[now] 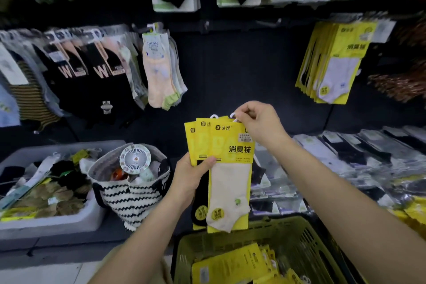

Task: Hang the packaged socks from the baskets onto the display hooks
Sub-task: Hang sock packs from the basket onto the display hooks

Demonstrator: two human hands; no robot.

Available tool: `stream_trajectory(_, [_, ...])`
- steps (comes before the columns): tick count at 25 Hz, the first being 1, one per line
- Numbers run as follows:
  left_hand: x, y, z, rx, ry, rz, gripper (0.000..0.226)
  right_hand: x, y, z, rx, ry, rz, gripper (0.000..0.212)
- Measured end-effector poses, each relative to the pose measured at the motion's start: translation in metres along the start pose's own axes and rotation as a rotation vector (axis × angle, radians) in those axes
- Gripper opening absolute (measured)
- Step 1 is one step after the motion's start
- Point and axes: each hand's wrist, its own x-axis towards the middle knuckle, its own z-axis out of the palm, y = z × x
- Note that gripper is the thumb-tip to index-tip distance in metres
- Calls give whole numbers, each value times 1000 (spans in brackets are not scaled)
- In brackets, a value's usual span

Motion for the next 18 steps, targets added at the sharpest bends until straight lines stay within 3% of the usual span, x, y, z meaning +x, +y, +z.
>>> stream_trajectory(12, [87,118,-47,5,245,324,18,132,-103,-5,29,209,-172,16])
stream_trajectory(18, [87,121,-60,-1,187,324,25,141,-109,11,-70,204,-274,18])
